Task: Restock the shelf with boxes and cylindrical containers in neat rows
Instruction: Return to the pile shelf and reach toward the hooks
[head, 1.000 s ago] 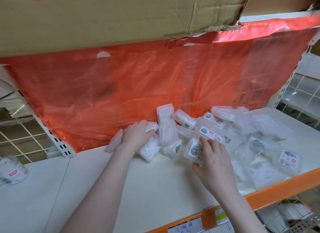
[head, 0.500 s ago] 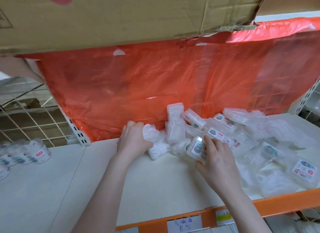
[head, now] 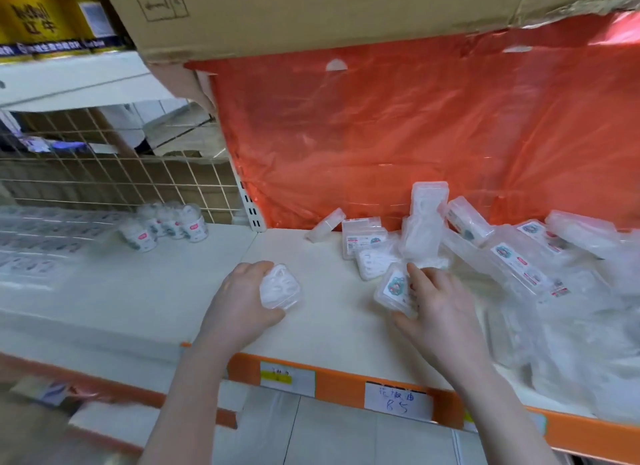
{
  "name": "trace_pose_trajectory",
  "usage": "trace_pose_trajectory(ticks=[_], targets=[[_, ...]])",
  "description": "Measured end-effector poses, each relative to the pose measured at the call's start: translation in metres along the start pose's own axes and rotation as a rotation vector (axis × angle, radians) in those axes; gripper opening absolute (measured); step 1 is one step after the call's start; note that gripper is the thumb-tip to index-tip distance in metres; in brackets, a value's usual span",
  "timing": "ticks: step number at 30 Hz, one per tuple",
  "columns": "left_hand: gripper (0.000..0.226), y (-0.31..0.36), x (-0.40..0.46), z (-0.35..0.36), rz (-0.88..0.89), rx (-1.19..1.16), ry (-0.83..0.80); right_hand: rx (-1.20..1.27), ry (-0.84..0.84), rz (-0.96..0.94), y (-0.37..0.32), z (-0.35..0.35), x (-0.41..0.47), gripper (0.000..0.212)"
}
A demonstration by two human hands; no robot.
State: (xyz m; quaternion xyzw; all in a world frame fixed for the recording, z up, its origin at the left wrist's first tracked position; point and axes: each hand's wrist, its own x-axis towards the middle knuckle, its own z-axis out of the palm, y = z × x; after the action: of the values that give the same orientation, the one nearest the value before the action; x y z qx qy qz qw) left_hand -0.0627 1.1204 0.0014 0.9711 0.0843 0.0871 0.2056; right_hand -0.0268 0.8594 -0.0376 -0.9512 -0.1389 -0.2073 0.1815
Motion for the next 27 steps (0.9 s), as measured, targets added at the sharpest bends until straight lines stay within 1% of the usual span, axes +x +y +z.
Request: trace_pose_trajectory(ticks=[3,8,12,15,20,23,27], targets=[[0.074,-0.021,-0.019,-0.014,-0.035,0.003,0.008,0.040,-0.012,-0.059,-0.020,0.003,-0.003,0.067],[0.076,-0.064,-0.047,-0.040,-0.094,-0.019,0.043,0.066,0.001,-0.155,-0.072,0.006,-0.004,0.065],[0.076,-0.112,-0.068,-0.065,-0.101,-0.047,0.092,0.072,-0.062,-0.184,-0.122,0.024,-0.008,0.063],[0.073,-0.156,-0.085,-0.090,-0.080,-0.035,0.112,0.088,-0.114,-0.159,-0.168,0.042,-0.015,0.063],[0.072,-0.238,-0.106,-0.136,-0.090,0.013,0.125,0.128,-0.120,-0.149,-0.253,0.074,-0.024,0.062],[0.072,-0.284,-0.117,-0.162,-0.118,0.022,0.132,0.149,-0.110,-0.175,-0.311,0.090,-0.025,0.059],[0.071,-0.335,-0.129,-0.187,-0.151,0.044,0.152,0.173,-0.166,-0.224,-0.375,0.108,-0.021,0.057]])
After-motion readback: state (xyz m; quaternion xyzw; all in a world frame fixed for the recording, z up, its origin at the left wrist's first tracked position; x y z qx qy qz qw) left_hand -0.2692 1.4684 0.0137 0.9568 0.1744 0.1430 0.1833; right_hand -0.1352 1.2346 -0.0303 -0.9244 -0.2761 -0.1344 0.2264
